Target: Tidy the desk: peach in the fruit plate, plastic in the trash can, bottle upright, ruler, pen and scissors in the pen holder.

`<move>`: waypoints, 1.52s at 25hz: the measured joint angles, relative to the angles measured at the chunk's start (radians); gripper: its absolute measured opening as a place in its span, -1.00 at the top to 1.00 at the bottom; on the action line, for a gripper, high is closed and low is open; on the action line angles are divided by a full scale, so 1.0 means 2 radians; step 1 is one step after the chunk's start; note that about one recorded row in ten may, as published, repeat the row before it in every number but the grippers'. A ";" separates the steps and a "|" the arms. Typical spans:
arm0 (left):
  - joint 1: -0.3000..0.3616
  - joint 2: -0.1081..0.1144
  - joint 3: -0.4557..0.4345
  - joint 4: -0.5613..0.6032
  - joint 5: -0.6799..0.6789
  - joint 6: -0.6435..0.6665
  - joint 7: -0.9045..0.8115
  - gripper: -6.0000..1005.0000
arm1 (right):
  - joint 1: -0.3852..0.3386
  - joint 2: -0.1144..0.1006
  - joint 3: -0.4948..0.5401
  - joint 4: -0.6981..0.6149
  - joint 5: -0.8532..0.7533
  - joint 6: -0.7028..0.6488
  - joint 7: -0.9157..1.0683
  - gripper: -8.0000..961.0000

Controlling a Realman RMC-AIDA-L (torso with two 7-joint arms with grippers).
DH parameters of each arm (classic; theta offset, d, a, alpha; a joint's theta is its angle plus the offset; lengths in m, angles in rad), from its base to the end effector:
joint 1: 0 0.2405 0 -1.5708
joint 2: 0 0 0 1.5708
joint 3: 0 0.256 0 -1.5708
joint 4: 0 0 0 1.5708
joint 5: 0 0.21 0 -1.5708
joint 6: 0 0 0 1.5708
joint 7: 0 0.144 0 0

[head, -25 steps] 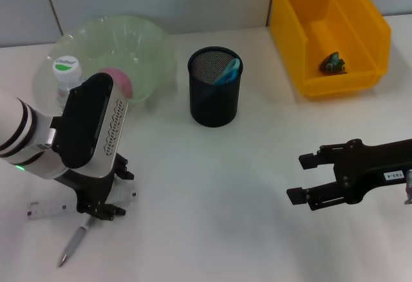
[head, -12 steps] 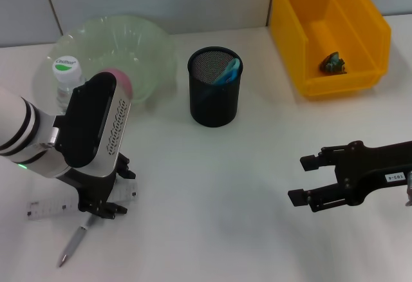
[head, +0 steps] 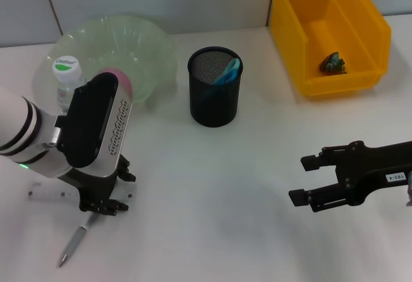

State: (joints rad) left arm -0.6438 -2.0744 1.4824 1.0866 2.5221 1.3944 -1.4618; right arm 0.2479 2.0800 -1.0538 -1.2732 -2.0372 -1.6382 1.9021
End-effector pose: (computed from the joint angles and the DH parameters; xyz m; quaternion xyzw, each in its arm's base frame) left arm -0.2045 0.3550 -0.0451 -0.9580 0.1759 0.2260 0.0171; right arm 0.2539 0.2844 0.0340 -0.9488 0.2828 0.0992 0.0997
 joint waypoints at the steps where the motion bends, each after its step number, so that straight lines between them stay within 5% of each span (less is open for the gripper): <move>1: -0.001 0.000 0.000 0.000 0.000 0.000 -0.001 0.00 | 0.000 0.000 0.000 0.000 0.000 0.000 0.000 -0.77; 25: -0.004 -0.001 0.007 -0.003 -0.001 -0.007 0.005 0.02 | -0.001 0.000 0.000 0.003 0.000 0.001 -0.006 -0.77; 38: -0.006 -0.001 0.013 0.000 0.003 -0.011 -0.001 0.60 | 0.002 -0.001 0.001 0.012 -0.001 0.001 -0.008 -0.77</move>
State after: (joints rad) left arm -0.6554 -2.0770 1.5088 1.0859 2.5273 1.3733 -1.4640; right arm 0.2511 2.0780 -1.0511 -1.2501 -2.0384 -1.6366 1.8866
